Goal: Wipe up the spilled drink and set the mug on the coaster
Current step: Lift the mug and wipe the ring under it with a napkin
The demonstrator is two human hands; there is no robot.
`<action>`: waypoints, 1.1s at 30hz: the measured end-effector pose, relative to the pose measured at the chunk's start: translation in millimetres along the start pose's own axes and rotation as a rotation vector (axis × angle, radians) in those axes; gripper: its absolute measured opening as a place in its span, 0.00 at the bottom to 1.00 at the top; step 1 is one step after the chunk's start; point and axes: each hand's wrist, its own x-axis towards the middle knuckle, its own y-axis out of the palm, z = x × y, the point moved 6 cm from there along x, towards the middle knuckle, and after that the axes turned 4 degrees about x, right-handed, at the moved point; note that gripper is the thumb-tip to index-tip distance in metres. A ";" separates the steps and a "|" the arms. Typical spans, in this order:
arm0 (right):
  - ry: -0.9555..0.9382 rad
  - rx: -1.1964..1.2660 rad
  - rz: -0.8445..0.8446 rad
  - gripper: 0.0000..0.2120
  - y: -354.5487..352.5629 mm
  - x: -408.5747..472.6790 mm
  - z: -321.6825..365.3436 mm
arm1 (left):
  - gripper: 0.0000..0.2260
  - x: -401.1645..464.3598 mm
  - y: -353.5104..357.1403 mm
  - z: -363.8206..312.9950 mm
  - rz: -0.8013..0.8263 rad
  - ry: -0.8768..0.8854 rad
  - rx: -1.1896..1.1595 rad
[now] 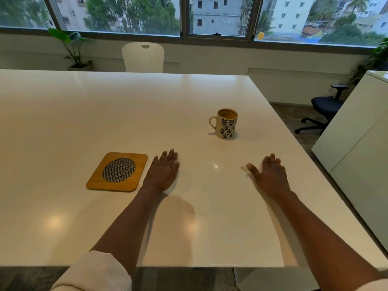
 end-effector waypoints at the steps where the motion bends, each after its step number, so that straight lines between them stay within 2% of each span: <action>1: 0.014 -0.005 -0.001 0.47 0.3 3.2 5.0 | 0.23 -0.1 -0.4 0.0 -0.004 -0.001 0.000; 5: -0.005 -0.035 0.020 0.53 8.2 11.7 31.0 | 0.23 -1.1 -0.7 -0.4 -0.018 -0.007 0.000; 9: -0.102 -0.006 0.050 0.49 26.6 12.8 82.3 | 0.23 -1.4 0.2 -0.1 -0.019 -0.011 -0.016; 14: -0.324 0.040 0.117 0.48 59.0 -10.9 175.9 | 0.23 1.6 2.0 3.2 -0.027 -0.009 -0.053; 16: -0.397 0.058 0.150 0.44 69.2 -21.6 198.1 | 0.23 3.5 2.2 5.4 -0.036 -0.013 -0.083; 21: -0.559 0.072 0.323 0.27 47.1 -13.1 197.7 | 0.23 4.1 4.0 8.2 -0.023 -0.032 -0.122; 23: -0.555 0.173 0.291 0.22 24.7 1.0 188.0 | 0.23 3.9 3.0 8.3 -0.025 -0.025 -0.109; 25: -0.523 0.229 0.244 0.24 9.7 14.5 177.4 | 0.23 3.9 2.3 7.4 -0.027 -0.018 -0.099; 29: -0.557 0.042 0.397 0.31 15.2 20.2 177.1 | 0.23 4.0 0.9 7.1 -0.031 -0.016 -0.084; 33: -0.617 -0.042 0.329 0.29 18.3 15.9 188.7 | 0.23 4.0 -0.4 5.7 -0.041 -0.007 -0.071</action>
